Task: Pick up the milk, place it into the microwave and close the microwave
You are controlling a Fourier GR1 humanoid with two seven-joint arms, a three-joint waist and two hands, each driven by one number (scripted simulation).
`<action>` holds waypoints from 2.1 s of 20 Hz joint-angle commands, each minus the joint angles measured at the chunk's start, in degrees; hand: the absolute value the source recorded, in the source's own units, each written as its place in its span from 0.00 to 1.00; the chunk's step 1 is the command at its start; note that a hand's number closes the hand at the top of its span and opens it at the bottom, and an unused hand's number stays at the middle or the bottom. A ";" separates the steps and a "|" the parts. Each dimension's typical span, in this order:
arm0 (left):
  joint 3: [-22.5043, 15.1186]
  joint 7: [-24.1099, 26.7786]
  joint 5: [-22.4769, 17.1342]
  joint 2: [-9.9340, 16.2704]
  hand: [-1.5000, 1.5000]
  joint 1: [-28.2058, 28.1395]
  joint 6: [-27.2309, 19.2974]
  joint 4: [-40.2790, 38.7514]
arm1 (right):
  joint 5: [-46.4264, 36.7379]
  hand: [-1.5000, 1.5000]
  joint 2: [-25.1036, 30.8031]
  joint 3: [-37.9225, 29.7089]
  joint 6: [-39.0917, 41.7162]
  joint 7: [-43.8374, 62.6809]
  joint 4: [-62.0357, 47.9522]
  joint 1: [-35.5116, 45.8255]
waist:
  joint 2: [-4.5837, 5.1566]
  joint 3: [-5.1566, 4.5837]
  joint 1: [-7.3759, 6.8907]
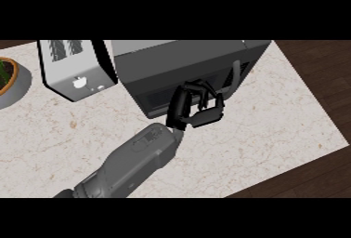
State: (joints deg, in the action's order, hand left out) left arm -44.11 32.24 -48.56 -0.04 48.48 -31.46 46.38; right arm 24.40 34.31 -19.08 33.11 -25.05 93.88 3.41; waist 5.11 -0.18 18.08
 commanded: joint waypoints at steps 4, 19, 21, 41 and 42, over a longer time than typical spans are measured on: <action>2.68 2.13 -2.10 0.04 1.00 4.94 0.92 -4.26 | 1.01 0.00 2.46 -2.16 -0.09 0.73 -1.92 2.45 | 0.88 -0.07 0.01; 1.05 5.68 -6.20 0.04 1.00 5.55 1.11 -5.77 | -0.41 0.00 8.62 -5.40 1.32 0.64 -4.85 5.44 | 0.98 0.00 0.60; 0.84 5.76 -6.67 0.04 1.00 6.55 0.47 -5.59 | -0.26 0.00 8.51 -5.56 1.23 0.50 -6.13 5.86 | 1.00 0.18 0.42; -1.45 8.19 -11.01 0.04 1.00 8.47 1.45 -7.07 | 5.59 0.00 10.59 -6.77 5.58 1.17 -15.38 9.61 | 1.47 0.42 -0.93; -2.24 8.27 -11.16 0.04 1.00 8.39 1.20 -6.81 | 5.54 0.00 10.69 -6.62 5.57 1.11 -15.52 10.19 | 1.62 0.44 -0.83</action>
State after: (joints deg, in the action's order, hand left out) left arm -49.46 41.52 -58.53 -0.04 51.74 -30.54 43.72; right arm 29.32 44.37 -25.58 37.10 -23.28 79.80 12.63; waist 6.17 0.37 17.13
